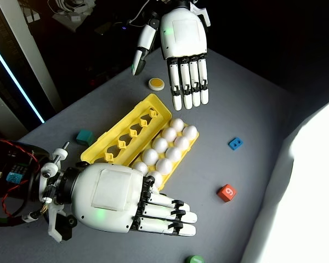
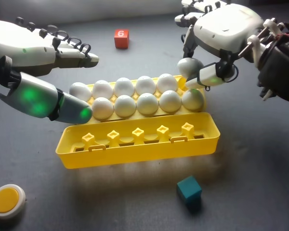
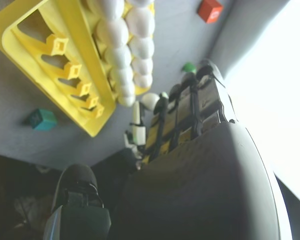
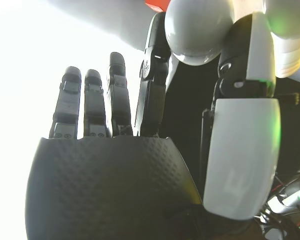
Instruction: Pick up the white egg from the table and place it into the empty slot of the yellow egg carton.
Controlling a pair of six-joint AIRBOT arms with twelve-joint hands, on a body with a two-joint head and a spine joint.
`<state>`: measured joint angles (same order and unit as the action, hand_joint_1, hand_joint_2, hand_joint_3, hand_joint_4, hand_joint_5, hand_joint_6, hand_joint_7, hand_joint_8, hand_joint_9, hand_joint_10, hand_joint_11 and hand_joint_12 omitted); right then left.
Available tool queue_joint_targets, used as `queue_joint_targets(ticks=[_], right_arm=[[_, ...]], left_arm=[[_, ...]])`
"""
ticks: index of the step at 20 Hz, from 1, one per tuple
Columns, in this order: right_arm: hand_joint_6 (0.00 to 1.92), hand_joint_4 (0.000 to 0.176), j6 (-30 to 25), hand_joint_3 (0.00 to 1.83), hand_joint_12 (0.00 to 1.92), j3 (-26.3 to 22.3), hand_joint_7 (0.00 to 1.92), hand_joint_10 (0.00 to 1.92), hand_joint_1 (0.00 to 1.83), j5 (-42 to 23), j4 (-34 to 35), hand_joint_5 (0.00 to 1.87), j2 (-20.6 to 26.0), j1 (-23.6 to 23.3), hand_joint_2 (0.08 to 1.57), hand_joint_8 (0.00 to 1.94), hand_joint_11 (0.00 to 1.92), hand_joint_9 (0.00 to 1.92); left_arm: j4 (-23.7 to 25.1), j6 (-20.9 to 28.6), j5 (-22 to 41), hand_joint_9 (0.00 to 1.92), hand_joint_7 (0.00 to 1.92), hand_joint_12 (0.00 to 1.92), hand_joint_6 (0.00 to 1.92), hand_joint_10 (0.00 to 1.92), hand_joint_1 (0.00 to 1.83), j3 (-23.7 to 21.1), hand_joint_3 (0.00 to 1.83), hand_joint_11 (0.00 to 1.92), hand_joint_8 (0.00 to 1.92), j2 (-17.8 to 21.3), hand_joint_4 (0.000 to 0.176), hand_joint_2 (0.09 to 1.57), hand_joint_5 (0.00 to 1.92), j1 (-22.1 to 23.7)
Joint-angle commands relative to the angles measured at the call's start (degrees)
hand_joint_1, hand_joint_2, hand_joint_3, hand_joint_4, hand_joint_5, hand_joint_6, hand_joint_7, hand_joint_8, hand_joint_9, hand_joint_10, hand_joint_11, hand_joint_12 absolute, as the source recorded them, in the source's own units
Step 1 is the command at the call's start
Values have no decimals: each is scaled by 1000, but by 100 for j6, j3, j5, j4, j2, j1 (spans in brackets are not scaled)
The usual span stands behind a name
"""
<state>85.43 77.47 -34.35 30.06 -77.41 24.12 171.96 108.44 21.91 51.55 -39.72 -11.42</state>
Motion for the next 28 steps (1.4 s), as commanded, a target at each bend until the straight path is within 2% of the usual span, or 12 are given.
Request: queue_joint_targets(ticks=[1, 4, 5, 16, 17, 18, 19, 20, 21, 24, 27, 28], right_arm=[[416, 0, -32, 0, 0, 32, 331, 3, 1160, -660, -119, 1316, -14, -83, 984, 1, 0, 49], [482, 16, -31, 1, 0, 64, 314, 0, 1148, -656, 4, 1279, -115, -136, 994, 0, 0, 45], [521, 0, -31, 1, 0, 62, 306, 0, 1155, -649, 7, 1257, -129, -144, 1001, 0, 0, 45], [455, 0, 27, 0, 0, 63, 283, 0, 1162, -481, 183, 1290, -158, -100, 991, 0, 0, 34], [533, 86, 30, 2, 0, 63, 265, 1, 1119, -481, 183, 1240, -158, -97, 1003, 0, 0, 37], [245, 32, 44, 0, 0, 63, 225, 0, 1013, -481, 183, 1073, -158, -95, 957, 0, 0, 18], [100, 30, 46, 0, 0, 63, 216, 0, 963, -481, 183, 1055, -158, -94, 933, 0, 0, 18], [46, 55, 46, 0, 0, 63, 193, 1, 846, -481, 183, 1006, -158, -94, 926, 0, 0, 18], [27, 52, 46, 0, 0, 63, 206, 3, 804, -481, 183, 983, -158, -93, 913, 6, 0, 26], [2, 90, 52, 0, 0, 65, 207, 4, 695, -482, 182, 934, -157, -92, 919, 4, 0, 30], [0, 96, 55, 0, 0, 71, 166, 0, 668, -482, 182, 913, -157, -80, 915, 0, 0, 7], [1, 83, 56, 0, 0, 71, 156, 0, 686, -482, 182, 914, -157, -77, 916, 0, 0, 6]], left_arm=[[62, -1, -539, 0, 0, 0, 0, 0, 0, 33, 0, 0, 0, 5, 0, 1111, 0, 79], [62, -1, -539, 0, 0, 0, 0, 0, 0, 37, 2, 0, 0, 4, 0, 1116, 0, 79], [62, -1, -539, 0, 0, 0, 0, 0, 0, 36, 0, 0, 0, 4, 0, 1108, 0, 79], [62, -2, -540, 0, 0, 0, 0, 0, 0, 34, 0, 0, 0, 1, 0, 1111, 0, 72], [62, -2, -540, 0, 0, 0, 0, 0, 0, 33, 3, 0, 0, 1, 0, 1118, 0, 72], [62, -2, -540, 0, 0, 0, 0, 0, 0, 32, 1, 0, 0, 1, 0, 1114, 0, 72], [62, -2, -540, 0, 0, 0, 0, 0, 0, 31, 2, 0, 0, 1, 0, 1116, 0, 71], [62, -2, -540, 0, 0, 0, 0, 0, 0, 31, 1, 0, 0, 1, 0, 1114, 0, 71], [62, -2, -540, 0, 0, 0, 0, 0, 0, 32, 0, 0, 0, 1, 0, 1112, 0, 69], [62, -3, -540, 0, 0, 0, 0, 0, 0, 31, 0, 0, 0, 1, 0, 1110, 0, 67], [62, -3, -540, 0, 0, 0, 0, 0, 0, 31, 1, 0, 0, 1, 0, 1114, 1, 63], [62, -3, -540, 0, 0, 0, 0, 0, 0, 31, 2, 0, 0, 1, 0, 1117, 0, 62]])
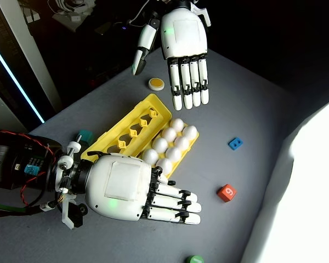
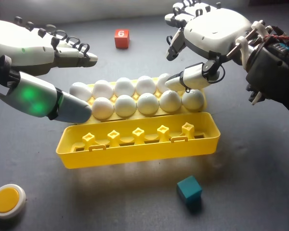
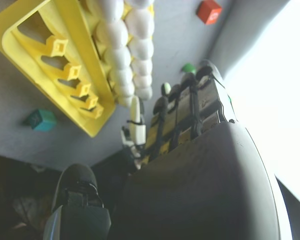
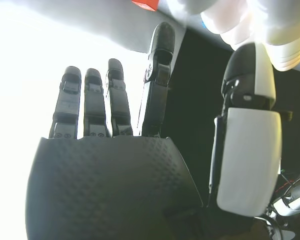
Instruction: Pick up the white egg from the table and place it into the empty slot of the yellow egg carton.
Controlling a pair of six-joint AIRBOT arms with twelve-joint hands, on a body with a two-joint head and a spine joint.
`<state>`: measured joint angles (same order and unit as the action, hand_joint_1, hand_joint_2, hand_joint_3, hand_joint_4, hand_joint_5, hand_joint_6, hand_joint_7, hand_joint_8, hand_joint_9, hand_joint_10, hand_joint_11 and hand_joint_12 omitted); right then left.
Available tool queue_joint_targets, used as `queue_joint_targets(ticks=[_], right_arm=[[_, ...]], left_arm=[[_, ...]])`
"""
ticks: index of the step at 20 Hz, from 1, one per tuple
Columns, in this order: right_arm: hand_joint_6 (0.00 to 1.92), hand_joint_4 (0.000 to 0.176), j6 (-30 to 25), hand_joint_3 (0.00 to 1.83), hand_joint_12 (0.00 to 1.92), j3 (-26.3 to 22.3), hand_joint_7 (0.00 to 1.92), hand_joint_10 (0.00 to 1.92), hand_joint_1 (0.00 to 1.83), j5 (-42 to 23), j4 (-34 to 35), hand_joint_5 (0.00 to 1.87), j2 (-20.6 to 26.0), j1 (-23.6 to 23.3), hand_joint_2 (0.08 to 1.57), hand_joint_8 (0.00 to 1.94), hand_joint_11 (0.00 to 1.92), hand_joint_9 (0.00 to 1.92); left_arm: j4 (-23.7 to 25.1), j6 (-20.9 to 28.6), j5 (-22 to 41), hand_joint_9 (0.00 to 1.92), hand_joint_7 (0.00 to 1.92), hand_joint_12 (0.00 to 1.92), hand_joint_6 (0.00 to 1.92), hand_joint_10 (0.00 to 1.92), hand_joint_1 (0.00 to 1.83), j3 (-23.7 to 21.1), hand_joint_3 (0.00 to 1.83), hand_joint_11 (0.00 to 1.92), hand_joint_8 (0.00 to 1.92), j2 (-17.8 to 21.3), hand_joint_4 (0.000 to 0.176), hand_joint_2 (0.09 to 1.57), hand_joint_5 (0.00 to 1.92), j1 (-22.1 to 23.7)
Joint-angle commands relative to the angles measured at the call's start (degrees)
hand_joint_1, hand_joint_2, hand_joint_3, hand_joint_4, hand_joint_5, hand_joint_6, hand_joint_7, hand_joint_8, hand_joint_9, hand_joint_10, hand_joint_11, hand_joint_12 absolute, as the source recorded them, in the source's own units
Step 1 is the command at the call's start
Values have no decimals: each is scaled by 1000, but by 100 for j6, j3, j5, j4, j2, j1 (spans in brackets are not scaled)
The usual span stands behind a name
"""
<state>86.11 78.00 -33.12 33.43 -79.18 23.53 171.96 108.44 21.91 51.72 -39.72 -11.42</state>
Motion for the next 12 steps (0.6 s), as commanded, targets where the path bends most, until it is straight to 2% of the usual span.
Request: queue_joint_targets(ticks=[1, 2, 3, 4, 5, 6, 7, 8, 9, 11, 12], right_arm=[[4, 90, -12, 0, 0, 19, 166, 4, 690, -604, -155, 920, 20, -16, 908, 4, 0, 15], [4, 96, -10, 0, 0, 19, 173, 6, 694, -604, -155, 922, 20, -16, 902, 7, 0, 20], [2, 112, 0, 0, 0, 19, 175, 5, 677, -604, -155, 917, 20, -16, 905, 6, 0, 20], [0, 102, 14, 0, 0, 19, 179, 3, 701, -604, -156, 914, 22, -23, 902, 7, 0, 16], [3, 72, 55, 0, 0, 14, 185, 5, 728, -601, -156, 921, 44, -42, 901, 8, 0, 21], [0, 97, 71, 0, 0, 3, 171, 2, 696, -583, -156, 904, 79, -58, 905, 2, 0, 17], [1, 106, 80, 0, 0, -18, 160, 3, 701, -560, -156, 902, 134, -77, 897, 0, 0, 20], [1, 86, 80, 0, 0, -108, 166, 1, 736, -530, -155, 902, 269, -111, 892, 3, 0, 13], [2, 87, 84, 0, 0, -227, 168, 0, 737, -510, -156, 905, 412, -144, 892, 3, 0, 10], [2, 100, 122, 0, 0, -516, 179, 0, 708, -487, -172, 907, 726, -205, 894, 5, 0, 10], [6, 98, 142, 0, 0, -689, 186, 5, 708, -487, -179, 916, 910, -231, 891, 7, 0, 21]], left_arm=[[62, -3, -540, 0, 0, 0, 1, 0, 0, 13, 1, 0, 0, 1, 0, 1114, 3, 61], [62, -3, -540, 0, 0, 0, 0, 0, 0, 13, 1, 0, 0, 1, 0, 1115, 0, 61], [62, -4, -540, 0, 0, 0, 2, 0, 0, 14, 2, 0, 0, 1, 0, 1116, 4, 61], [62, -5, -540, 0, 0, 0, 6, 0, 0, 16, 6, 0, 0, 1, 0, 1126, 15, 61], [62, -9, -540, 0, 0, 0, 4, 0, 0, 15, 8, 0, 0, 2, 0, 1131, 12, 59], [62, -9, -540, 0, 0, 0, 0, 0, 0, 15, 8, 0, 0, 2, 0, 1131, 2, 58], [62, -9, -540, 0, 0, 0, 0, 0, 0, 15, 6, 0, 0, 2, 0, 1128, 0, 58], [62, -9, -540, 0, 0, 0, 0, 0, 0, 15, 5, 0, 0, 2, 0, 1127, 0, 58], [62, -9, -540, 0, 0, 0, 3, 0, 0, 15, 5, 0, 0, 2, 0, 1127, 6, 58], [62, -11, -540, 0, 0, 0, 9, 0, 0, 15, 2, 0, 0, 2, 0, 1122, 24, 55], [62, -11, -540, 0, 0, 0, 6, 0, 0, 14, 4, 0, 0, 3, 0, 1127, 18, 52]])
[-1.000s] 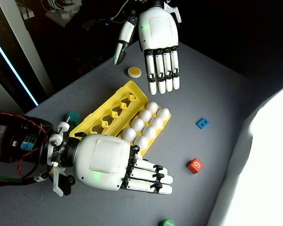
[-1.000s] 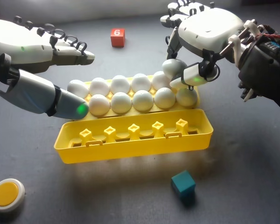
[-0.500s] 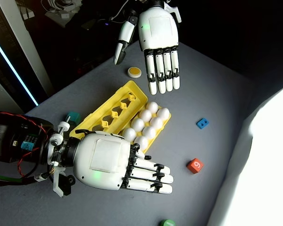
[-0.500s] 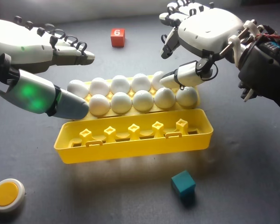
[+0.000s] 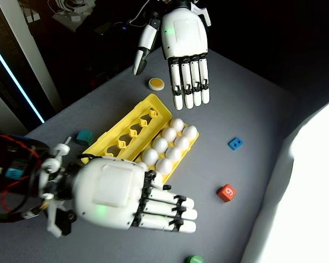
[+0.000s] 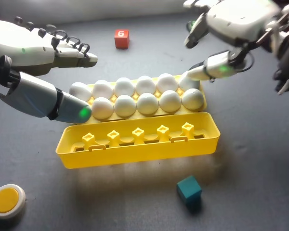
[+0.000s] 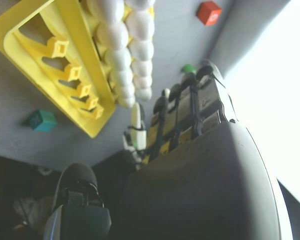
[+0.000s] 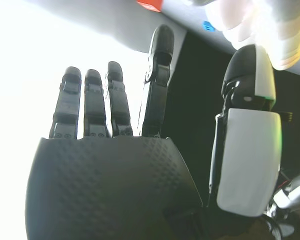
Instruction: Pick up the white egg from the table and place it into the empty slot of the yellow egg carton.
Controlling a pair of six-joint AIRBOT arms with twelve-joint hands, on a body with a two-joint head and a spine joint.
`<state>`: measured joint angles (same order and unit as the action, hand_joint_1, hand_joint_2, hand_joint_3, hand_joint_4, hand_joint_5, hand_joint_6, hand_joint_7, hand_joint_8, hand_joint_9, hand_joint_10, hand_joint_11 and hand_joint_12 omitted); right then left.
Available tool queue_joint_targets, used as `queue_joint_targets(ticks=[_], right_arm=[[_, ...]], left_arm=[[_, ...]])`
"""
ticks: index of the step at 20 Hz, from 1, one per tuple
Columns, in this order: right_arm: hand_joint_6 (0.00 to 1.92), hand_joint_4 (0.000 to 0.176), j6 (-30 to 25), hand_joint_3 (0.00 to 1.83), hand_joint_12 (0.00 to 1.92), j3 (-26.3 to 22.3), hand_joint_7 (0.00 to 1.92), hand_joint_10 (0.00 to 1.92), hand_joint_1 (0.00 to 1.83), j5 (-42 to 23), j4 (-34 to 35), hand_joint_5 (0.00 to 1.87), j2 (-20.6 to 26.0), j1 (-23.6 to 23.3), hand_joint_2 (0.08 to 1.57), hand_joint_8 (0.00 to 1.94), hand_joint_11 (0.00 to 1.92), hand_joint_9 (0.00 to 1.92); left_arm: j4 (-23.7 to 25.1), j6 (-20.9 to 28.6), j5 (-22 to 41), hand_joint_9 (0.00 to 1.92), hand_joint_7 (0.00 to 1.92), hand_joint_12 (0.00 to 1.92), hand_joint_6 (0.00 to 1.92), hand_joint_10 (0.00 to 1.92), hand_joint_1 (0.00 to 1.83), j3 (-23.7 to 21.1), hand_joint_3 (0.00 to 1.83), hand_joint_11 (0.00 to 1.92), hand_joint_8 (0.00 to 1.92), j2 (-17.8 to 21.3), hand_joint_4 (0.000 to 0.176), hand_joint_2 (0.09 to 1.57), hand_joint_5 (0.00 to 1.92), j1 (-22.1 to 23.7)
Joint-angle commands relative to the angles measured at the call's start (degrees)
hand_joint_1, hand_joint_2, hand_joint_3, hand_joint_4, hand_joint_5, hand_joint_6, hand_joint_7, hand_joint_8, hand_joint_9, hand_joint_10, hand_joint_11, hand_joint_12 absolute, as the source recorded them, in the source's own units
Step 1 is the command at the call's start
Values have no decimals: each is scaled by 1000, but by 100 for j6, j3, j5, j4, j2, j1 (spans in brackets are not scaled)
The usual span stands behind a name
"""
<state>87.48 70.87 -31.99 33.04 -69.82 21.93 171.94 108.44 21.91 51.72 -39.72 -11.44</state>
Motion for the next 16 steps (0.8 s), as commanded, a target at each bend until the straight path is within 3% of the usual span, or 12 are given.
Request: queue_joint_targets(ticks=[1, 3, 4, 5, 6, 7, 9, 10, 11, 15, 16], right_arm=[[8, 98, 36, 0, 0, -157, 186, 7, 698, -601, -139, 922, 158, -74, 892, 6, 0, 26], [11, 107, 166, 0, 0, -594, 187, 7, 658, -602, -140, 934, 581, 14, 893, 5, 0, 30], [14, 91, 183, 0, 0, -851, 197, 6, 657, -600, -141, 945, 840, 96, 892, 7, 0, 31], [15, 86, 227, 0, 0, -1042, 209, 11, 655, -564, -142, 952, 1035, 160, 891, 11, 0, 42], [12, 25, 303, 0, 0, -1222, 251, 12, 722, -555, -142, 974, 1227, 208, 877, 6, 1, 73], [6, 6, 338, 1, 5, -1355, 260, 13, 723, -544, -142, 970, 1379, 236, 883, 5, 11, 84], [2, 10, 356, 4, 27, -1576, 301, 27, 704, -469, -142, 963, 1653, 268, 892, 15, 50, 133], [1, 2, 356, 0, 260, -1659, 346, 6, 705, -423, -142, 967, 1765, 266, 889, 17, 9, 197], [3, 9, 362, 0, 576, -1728, 425, 21, 701, -393, -143, 980, 1869, 247, 886, 7, 1, 313], [3, 0, 370, 5, 1230, -1992, 718, 61, 669, -257, -143, 966, 2274, 169, 988, 17, 0, 600], [26, 0, 372, 3, 1328, -2012, 964, 148, 680, -228, -142, 1077, 2325, 172, 1025, 48, 214, 837]], left_arm=[[64, -11, -539, 0, 0, 0, 7, 0, 0, 13, 4, 0, 0, 4, 0, 1127, 23, 54], [64, -17, -539, 0, 0, 0, 0, 0, 0, 16, 4, 0, 0, 4, 0, 1128, 2, 54], [64, -27, -536, 0, 0, 0, 0, 0, 0, 18, 5, 0, 0, 6, 0, 1129, 0, 53], [64, -38, -523, 0, 0, 0, 9, 0, 0, 17, 2, 0, 0, 11, 0, 1124, 21, 58], [64, -47, -510, 0, 0, 0, 7, 0, 0, 17, 4, 0, 0, 18, 0, 1129, 19, 60], [64, -51, -504, 0, 0, 0, 1, 0, 0, 16, 3, 0, 0, 24, 0, 1127, 3, 58], [64, -53, -503, 0, 0, 0, 10, 0, 0, 18, 4, 0, 0, 31, 0, 1130, 24, 58], [64, -53, -503, 0, 0, 0, 4, 0, 0, 21, 7, 0, 0, 31, 0, 1136, 11, 58], [64, -53, -503, 0, 0, 0, 0, 0, 0, 23, 5, 0, 0, 31, 0, 1133, 4, 60], [64, -53, -503, 0, 0, 0, 7, 0, 0, 28, 5, 0, 0, 69, 0, 1135, 21, 49], [64, -56, -498, 0, 0, 0, 8, 0, 0, 28, 3, 0, 0, 86, 0, 1132, 27, 45]])
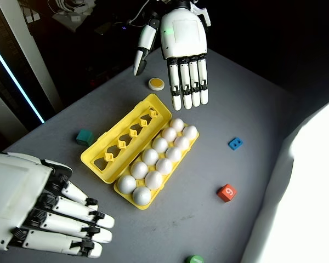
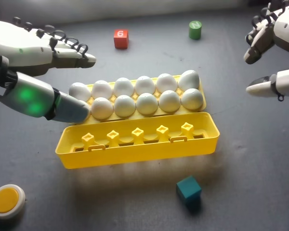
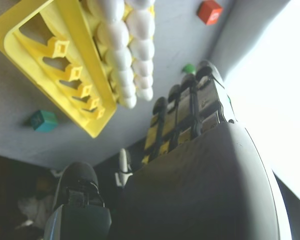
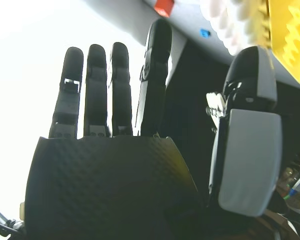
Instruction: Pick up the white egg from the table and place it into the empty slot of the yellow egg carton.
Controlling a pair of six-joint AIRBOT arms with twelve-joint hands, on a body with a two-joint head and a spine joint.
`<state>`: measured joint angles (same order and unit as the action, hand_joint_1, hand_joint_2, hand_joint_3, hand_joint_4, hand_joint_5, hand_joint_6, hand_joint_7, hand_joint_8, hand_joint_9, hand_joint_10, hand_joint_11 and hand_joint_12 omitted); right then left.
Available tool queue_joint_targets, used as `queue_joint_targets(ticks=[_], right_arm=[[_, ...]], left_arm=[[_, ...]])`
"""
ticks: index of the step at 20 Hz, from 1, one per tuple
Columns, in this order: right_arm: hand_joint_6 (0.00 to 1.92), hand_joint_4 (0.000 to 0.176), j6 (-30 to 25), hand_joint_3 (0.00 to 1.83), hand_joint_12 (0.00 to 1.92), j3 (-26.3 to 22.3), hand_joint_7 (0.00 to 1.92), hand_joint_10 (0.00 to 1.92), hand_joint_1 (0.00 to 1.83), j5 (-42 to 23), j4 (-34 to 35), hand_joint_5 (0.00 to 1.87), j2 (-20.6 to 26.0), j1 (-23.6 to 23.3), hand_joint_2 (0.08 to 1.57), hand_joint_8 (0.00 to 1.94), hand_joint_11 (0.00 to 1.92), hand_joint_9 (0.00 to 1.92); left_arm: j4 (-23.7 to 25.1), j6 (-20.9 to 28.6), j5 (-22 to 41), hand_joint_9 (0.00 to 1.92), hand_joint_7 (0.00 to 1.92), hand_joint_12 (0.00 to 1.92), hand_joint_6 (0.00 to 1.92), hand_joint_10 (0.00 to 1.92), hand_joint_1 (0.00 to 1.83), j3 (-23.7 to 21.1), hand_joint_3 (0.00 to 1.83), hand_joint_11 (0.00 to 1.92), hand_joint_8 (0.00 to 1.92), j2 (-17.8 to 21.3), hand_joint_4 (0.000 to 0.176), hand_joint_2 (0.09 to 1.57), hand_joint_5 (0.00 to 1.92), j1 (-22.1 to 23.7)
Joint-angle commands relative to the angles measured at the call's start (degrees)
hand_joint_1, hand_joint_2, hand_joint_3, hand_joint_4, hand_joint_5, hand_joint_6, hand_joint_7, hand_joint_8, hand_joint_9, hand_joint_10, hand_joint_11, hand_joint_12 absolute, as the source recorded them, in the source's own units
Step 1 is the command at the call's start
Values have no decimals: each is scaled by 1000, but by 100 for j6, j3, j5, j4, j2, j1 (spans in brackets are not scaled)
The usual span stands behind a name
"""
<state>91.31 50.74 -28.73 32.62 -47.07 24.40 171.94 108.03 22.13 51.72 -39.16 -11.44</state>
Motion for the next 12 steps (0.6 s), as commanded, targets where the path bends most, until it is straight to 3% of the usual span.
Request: queue_joint_targets(ticks=[1, 2, 3, 4, 5, 7, 11, 12], right_arm=[[26, 0, -10, 3, 1328, -17, 964, 148, 680, -549, -90, 1077, 87, -71, 1025, 48, 214, 837], [66, 0, -9, 1, 1353, -49, 1123, 429, 699, -549, -34, 1168, 138, -72, 1043, 115, 408, 927], [1048, 0, -10, 15, 1625, -67, 1057, 1141, 589, -550, -17, 989, 177, -73, 1166, 959, 590, 906], [1746, 0, -8, 22, 1862, -64, 1042, 1765, 564, -556, -17, 986, 188, -73, 1303, 1680, 825, 960], [1886, 0, 26, 24, 1909, -51, 1095, 1890, 498, -559, -17, 1062, 189, -60, 1398, 1889, 993, 1059], [1920, 0, 42, 15, 1921, 9, 1267, 1920, 508, -549, -18, 1166, 133, -35, 1496, 1939, 1441, 1306], [1921, 0, -48, 10, 1921, 36, 1238, 1921, 397, -424, -18, 1099, 28, -16, 1542, 1941, 1540, 1325], [1921, 0, -45, 1, 1921, 36, 1243, 1921, 445, -428, -18, 1102, 2, 7, 1533, 1941, 1548, 1333]], left_arm=[[64, -17, -519, 0, 0, 0, 8, 0, 0, 32, 3, 0, 0, 40, 0, 1132, 27, 42], [64, -17, -519, 0, 0, 0, 6, 0, 0, 35, 4, 0, 0, 53, 0, 1134, 23, 38], [64, -17, -519, 0, 0, 0, 3, 0, 0, 36, 5, 0, 0, 63, 0, 1136, 17, 37], [64, -17, -519, 0, 0, 0, 2, 0, 0, 39, 4, 0, 0, 65, 0, 1135, 16, 37], [64, -17, -519, 0, 0, 0, 7, 0, 0, 40, 5, 0, 0, 65, 0, 1138, 27, 38], [64, -17, -519, 0, 0, 0, 2, 0, 0, 38, 4, 0, 0, 64, 0, 1137, 18, 41], [64, -16, -516, 0, 0, 0, 2, 0, 0, 32, 6, 0, 0, 64, 0, 1143, 18, 40], [64, -16, -516, 0, 0, 0, 1, 0, 0, 33, 6, 0, 0, 64, 0, 1143, 16, 40]])
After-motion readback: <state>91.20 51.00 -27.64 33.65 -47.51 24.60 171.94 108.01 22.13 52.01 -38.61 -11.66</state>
